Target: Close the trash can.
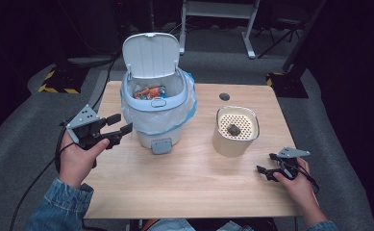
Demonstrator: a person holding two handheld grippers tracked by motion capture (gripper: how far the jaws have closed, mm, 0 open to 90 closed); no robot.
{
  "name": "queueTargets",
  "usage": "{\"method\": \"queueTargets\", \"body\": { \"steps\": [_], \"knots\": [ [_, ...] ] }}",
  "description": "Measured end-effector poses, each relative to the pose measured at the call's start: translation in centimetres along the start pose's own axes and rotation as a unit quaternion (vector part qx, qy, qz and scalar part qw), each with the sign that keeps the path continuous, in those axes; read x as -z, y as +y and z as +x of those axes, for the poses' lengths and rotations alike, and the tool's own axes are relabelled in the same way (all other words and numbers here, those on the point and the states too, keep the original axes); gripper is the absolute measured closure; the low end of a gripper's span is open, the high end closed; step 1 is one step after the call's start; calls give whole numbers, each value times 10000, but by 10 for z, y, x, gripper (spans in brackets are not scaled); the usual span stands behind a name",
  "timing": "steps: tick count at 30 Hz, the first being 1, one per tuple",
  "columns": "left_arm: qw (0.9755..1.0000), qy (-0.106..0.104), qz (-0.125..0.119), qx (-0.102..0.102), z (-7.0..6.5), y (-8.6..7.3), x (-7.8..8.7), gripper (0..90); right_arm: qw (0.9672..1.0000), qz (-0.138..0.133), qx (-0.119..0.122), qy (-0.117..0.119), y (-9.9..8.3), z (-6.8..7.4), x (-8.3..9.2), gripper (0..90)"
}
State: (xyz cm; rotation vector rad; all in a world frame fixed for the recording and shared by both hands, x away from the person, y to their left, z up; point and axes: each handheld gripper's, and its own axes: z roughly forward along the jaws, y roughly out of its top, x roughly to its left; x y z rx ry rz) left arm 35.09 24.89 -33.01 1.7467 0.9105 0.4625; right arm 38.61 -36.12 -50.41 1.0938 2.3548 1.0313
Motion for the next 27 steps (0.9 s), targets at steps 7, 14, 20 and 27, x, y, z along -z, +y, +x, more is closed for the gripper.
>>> {"method": "queueTargets", "body": {
  "steps": [7,14,20,27],
  "knots": [
    [9998,37,-175,-26,3,20,-2,419,10000,0,-1,2,0,0,0,158],
    [9988,175,-439,110,12,39,-4,417,10000,-3,-4,9,0,0,0,157],
    [9973,300,-624,240,20,53,-7,417,10000,-6,-8,14,0,0,0,157],
    [9948,494,-849,260,34,70,-12,419,10000,-6,-8,15,0,0,0,157]
  ]
}}
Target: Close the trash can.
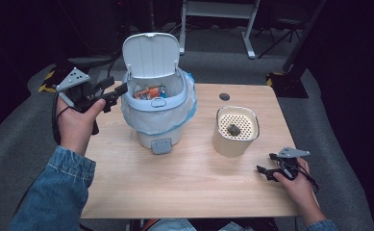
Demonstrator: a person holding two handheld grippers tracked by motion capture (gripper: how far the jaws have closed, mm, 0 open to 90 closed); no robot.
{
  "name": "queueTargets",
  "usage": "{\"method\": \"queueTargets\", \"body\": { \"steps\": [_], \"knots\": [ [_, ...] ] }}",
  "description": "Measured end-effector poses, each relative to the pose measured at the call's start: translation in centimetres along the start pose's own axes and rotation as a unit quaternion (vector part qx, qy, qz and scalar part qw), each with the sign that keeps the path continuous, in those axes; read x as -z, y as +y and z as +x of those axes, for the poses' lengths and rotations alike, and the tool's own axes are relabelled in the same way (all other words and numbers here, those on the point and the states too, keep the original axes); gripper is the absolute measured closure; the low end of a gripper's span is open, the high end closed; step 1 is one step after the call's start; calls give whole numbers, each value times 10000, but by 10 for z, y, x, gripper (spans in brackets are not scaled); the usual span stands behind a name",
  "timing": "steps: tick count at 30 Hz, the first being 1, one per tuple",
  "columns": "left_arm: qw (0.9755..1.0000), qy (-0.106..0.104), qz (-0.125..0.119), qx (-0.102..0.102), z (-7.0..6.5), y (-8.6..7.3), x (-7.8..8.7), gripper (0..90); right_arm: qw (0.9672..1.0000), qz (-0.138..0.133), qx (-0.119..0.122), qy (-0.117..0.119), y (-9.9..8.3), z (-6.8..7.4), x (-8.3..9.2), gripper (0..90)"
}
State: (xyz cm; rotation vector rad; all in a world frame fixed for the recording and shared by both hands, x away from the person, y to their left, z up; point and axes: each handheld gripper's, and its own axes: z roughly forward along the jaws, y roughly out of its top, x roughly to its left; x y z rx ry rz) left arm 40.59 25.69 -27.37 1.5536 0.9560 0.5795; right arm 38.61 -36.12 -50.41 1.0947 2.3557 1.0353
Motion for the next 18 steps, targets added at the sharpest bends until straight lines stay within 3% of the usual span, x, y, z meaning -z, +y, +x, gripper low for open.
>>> {"method": "queueTargets", "body": {
  "steps": [7,18],
  "knots": [
    [9997,154,-162,-42,11,15,-13,418,10000,0,1,-1,0,0,0,157],
    [9997,233,-104,-43,30,27,-46,444,10000,0,-1,0,0,0,0,157]
  ]
}}
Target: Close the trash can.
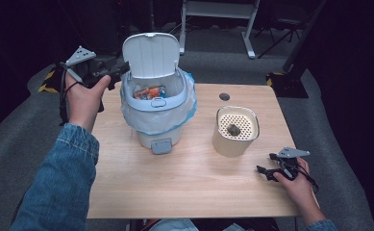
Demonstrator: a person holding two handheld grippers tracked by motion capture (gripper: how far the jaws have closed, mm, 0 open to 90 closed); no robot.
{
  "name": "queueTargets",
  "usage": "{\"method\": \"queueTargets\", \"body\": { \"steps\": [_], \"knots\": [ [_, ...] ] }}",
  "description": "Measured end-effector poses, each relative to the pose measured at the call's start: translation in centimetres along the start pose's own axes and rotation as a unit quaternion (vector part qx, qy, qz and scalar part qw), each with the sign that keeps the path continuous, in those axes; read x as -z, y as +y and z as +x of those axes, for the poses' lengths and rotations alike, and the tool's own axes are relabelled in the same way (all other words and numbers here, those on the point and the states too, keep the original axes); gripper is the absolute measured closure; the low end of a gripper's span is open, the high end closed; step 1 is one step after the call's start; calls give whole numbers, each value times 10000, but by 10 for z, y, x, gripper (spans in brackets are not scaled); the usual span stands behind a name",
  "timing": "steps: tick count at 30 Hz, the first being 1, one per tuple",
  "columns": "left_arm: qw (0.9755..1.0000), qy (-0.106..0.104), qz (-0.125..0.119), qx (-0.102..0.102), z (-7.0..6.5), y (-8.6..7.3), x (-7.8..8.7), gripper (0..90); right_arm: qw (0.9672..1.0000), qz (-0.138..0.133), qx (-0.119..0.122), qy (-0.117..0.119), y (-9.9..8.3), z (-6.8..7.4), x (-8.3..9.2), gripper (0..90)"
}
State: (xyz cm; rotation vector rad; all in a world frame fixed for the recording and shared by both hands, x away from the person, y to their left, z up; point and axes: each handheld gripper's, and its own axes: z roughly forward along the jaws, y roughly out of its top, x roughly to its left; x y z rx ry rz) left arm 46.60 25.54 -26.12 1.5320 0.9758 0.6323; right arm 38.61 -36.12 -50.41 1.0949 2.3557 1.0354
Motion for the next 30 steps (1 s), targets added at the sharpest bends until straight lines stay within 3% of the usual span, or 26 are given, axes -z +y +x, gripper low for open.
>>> {"method": "queueTargets", "body": {
  "steps": [4,8,11,18,21,23,25,26,27,30],
  "knots": [
    [9998,163,47,-38,5,7,-8,444,10000,0,0,1,0,0,0,157],
    [9997,215,83,65,12,8,-17,438,10000,-1,-1,3,0,0,0,157],
    [9996,250,124,18,15,7,-24,432,10000,-1,-5,4,0,0,0,157],
    [9999,-142,-40,-29,13,10,-30,459,10000,-2,-5,4,0,0,0,157],
    [9998,-148,1,-128,10,12,-28,455,10000,-1,-5,4,0,0,0,158],
    [9997,-214,-8,-83,10,14,-25,489,10000,1,-2,4,0,0,0,157],
    [9985,-527,-70,140,9,14,-20,565,10000,1,-2,4,0,0,0,157],
    [9981,-594,-46,154,6,14,-18,561,10000,1,-2,3,0,0,0,157],
    [9982,-589,54,57,3,14,-17,561,10000,1,-1,2,0,0,0,157],
    [9994,-121,157,-287,4,16,-15,504,10000,-1,-3,5,0,0,0,157]
  ]
}}
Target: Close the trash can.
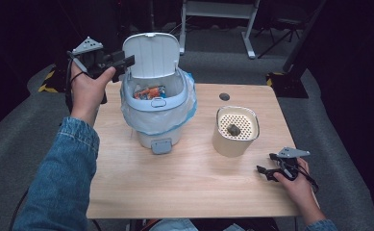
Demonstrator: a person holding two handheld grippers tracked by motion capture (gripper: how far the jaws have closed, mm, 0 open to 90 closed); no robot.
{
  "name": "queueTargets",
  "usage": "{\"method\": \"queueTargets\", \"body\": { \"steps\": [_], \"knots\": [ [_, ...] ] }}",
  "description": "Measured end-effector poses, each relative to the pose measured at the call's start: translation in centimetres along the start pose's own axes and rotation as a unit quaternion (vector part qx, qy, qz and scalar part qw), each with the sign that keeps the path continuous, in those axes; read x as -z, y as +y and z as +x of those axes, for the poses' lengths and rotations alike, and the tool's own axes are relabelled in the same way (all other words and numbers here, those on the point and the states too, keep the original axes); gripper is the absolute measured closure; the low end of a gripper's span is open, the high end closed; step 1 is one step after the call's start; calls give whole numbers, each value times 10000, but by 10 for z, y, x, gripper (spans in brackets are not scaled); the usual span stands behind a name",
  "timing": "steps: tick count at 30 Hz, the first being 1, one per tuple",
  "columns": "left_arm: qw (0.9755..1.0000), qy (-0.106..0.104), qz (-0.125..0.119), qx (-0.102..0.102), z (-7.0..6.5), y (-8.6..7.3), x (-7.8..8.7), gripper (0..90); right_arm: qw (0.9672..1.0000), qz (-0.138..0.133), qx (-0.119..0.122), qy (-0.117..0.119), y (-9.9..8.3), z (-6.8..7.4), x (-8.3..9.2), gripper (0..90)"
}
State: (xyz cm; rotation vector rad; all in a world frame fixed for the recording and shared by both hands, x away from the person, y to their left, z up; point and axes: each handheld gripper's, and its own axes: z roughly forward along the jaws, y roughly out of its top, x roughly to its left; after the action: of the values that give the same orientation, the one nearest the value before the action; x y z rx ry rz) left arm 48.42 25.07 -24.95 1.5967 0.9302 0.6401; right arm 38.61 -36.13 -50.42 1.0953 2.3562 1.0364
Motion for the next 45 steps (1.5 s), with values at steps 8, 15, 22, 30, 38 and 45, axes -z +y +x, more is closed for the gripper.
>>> {"method": "queueTargets", "body": {
  "steps": [8,15,22,30,38,45],
  "knots": [
    [9996,219,-18,157,20,-4,-12,429,10000,1,1,-2,0,0,0,157],
    [9995,-229,-100,172,16,-5,-23,443,10000,2,0,-3,0,0,0,157],
    [9990,-439,40,12,5,-5,-9,490,10000,-1,2,1,0,0,0,157],
    [9960,-801,172,-367,-15,-16,20,443,10000,-2,9,-2,0,0,0,157],
    [9895,-1390,267,-296,-39,-16,25,455,10000,-2,9,-2,0,0,0,157],
    [9853,-1584,642,3,-52,-22,9,626,10000,-2,8,-1,0,0,0,157]
  ]
}}
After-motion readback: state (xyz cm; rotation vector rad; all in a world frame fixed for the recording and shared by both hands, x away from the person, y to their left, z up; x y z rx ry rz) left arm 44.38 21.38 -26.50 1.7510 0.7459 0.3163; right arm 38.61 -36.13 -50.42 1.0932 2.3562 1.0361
